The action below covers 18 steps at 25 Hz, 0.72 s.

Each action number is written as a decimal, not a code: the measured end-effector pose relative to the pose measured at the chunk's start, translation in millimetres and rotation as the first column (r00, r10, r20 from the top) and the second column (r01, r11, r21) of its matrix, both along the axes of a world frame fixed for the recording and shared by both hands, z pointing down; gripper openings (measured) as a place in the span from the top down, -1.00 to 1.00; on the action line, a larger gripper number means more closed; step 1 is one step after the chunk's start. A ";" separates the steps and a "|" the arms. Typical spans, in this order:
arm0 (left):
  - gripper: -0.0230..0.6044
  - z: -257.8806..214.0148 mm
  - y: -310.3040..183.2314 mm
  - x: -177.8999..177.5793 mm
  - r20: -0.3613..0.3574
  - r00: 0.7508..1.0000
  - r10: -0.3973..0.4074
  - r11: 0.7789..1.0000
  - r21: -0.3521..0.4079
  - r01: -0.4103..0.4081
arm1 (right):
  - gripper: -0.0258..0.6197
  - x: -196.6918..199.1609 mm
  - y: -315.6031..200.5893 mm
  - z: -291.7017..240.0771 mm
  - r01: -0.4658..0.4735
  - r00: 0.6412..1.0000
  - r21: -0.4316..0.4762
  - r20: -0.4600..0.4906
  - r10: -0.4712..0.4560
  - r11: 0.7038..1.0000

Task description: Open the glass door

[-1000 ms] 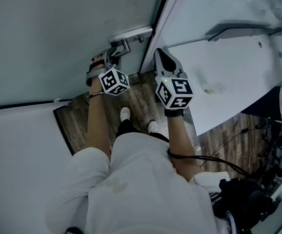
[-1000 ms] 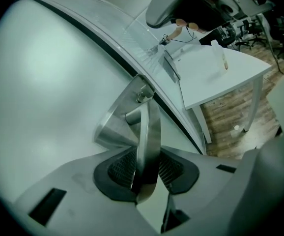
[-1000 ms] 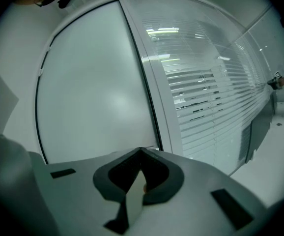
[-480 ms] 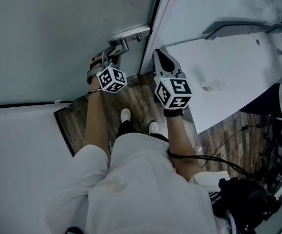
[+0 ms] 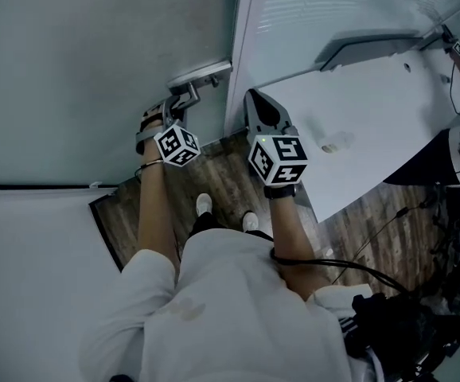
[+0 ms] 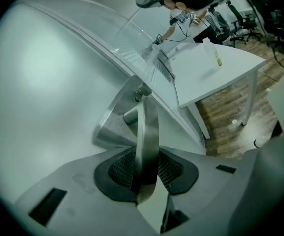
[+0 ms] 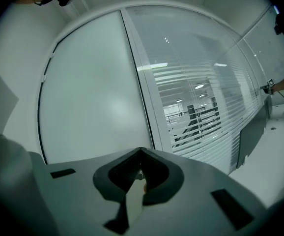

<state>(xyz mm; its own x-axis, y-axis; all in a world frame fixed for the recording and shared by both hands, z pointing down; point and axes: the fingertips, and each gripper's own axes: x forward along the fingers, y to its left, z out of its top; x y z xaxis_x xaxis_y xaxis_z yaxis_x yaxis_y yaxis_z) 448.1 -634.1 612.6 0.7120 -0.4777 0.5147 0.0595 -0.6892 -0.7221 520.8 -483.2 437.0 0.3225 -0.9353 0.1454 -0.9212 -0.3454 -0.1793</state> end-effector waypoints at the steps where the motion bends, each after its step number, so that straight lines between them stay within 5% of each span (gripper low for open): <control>1: 0.62 -0.3 0.4 0.6 0.030 1.000 0.002 1.000 0.022 -0.003 | 0.92 2.7 3.3 -2.3 -0.004 1.000 0.002 -0.001 0.004 1.000; 8: 0.62 19.3 3.6 -8.6 0.262 0.964 -0.038 0.994 0.112 0.009 | 0.92 13.2 31.5 -8.2 -0.023 1.000 0.027 -0.008 0.023 0.999; 14: 0.62 18.7 8.8 -7.4 0.239 0.970 -0.034 0.999 0.012 0.032 | 0.92 18.8 51.5 -17.9 -0.034 0.999 0.051 -0.011 0.034 0.998; 18: 0.62 18.9 10.8 -11.6 0.250 0.967 -0.043 0.998 0.049 0.032 | 0.92 15.7 62.4 -25.5 -0.026 1.000 0.067 -0.015 0.028 0.997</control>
<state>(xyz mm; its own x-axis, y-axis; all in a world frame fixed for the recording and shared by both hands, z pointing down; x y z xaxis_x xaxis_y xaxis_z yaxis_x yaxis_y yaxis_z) 436.5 -623.3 631.5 0.5444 -0.5276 0.6521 0.2171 -0.6623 -0.7171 536.4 -420.9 411.5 0.3495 -0.9337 0.0779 -0.9146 -0.3580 -0.1881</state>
